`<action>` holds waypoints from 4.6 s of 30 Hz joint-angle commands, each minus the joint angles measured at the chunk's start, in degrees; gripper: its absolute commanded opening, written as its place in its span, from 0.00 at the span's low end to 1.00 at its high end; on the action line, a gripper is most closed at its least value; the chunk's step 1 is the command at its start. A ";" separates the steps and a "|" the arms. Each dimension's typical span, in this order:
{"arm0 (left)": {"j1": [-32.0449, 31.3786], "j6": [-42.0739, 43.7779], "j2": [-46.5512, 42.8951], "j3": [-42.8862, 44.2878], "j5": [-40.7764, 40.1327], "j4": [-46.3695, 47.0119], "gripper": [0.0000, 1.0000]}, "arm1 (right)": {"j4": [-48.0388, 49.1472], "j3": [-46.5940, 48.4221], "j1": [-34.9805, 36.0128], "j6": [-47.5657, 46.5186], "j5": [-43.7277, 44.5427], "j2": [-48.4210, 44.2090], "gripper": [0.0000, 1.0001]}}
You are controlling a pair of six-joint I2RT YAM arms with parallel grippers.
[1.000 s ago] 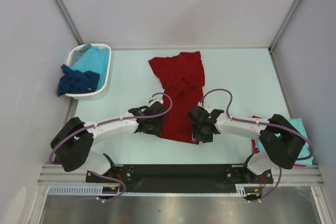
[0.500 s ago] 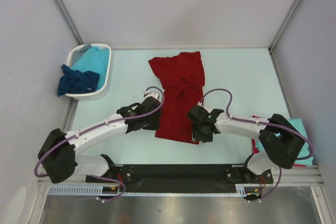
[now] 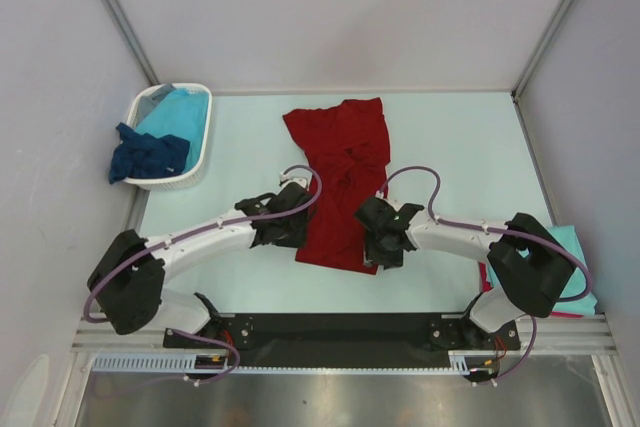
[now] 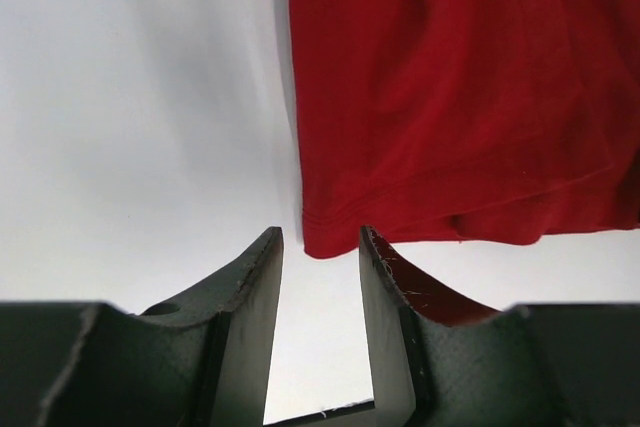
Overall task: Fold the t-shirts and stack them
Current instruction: Grab the bottom of the folded rectangular tshirt with both arms
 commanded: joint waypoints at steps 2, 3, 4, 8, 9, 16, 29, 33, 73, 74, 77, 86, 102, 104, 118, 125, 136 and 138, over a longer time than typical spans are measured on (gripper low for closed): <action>2.00 1.84 2.01 -0.32 1.73 3.02 0.42 | 0.75 1.06 -0.76 -0.21 0.82 0.74 0.50; 2.27 1.93 2.53 -0.32 2.08 3.20 0.41 | 0.83 1.06 -0.76 -0.21 0.81 0.91 0.50; 2.62 2.02 2.97 -0.50 2.43 3.37 0.41 | 0.92 1.06 -0.93 -0.21 0.81 1.00 0.50; 4.46 1.76 5.52 -1.20 5.85 5.05 0.41 | 1.01 0.97 -0.94 0.05 0.90 1.09 0.50; 4.73 1.75 5.96 -1.20 6.38 5.31 0.41 | 0.84 0.97 -0.94 0.14 0.90 1.09 0.50; 4.82 1.49 7.72 -1.20 8.15 5.75 0.39 | 0.57 0.62 -0.94 0.05 0.99 0.56 0.50; 4.73 0.26 10.18 -4.28 12.98 7.86 0.34 | 1.89 -1.14 -0.94 -0.04 0.29 1.26 0.50; 4.55 0.08 10.27 -4.72 13.07 8.03 0.33 | 2.76 -1.75 -0.94 -0.47 -0.33 1.70 0.47; -8.45 -3.61 1.83 -7.27 15.88 -2.78 0.00 | -8.83 -5.53 3.55 0.76 -3.49 -8.22 0.00; -8.63 -3.87 1.75 -7.35 15.97 -2.86 0.00 | -8.83 -5.62 3.63 0.67 -3.58 -8.14 0.00; -9.24 -4.13 1.66 -7.62 16.23 -2.95 0.00 | -8.66 -5.89 3.90 0.67 -4.02 -8.31 0.00; -10.47 -5.01 1.04 -8.59 16.23 -3.57 0.00 | -8.48 -7.03 4.69 0.76 -4.90 -8.49 0.00; -11.53 -5.19 -6.15 2.21 -1.58 -12.52 0.51 | -13.84 0.52 4.95 0.76 3.08 -10.51 0.64; -11.53 -4.23 -7.21 6.85 -4.15 -13.84 0.56 | -16.46 4.73 4.95 0.14 4.59 -10.60 0.80; -3.19 -0.71 -0.37 14.26 -5.39 -7.26 0.59 | -9.89 19.07 0.20 -7.77 4.51 0.82 0.61; 3.40 1.05 -3.79 13.12 -5.30 -7.43 0.59 | -9.01 17.50 3.01 -5.67 2.92 0.30 0.56; 7.81 1.58 -6.07 8.91 -2.67 -6.91 0.59 | -9.62 13.11 11.80 0.13 2.40 -0.93 0.47; 7.81 1.58 -6.43 8.20 -2.05 -6.64 0.59 | -9.36 12.22 12.51 0.75 2.22 -1.02 0.47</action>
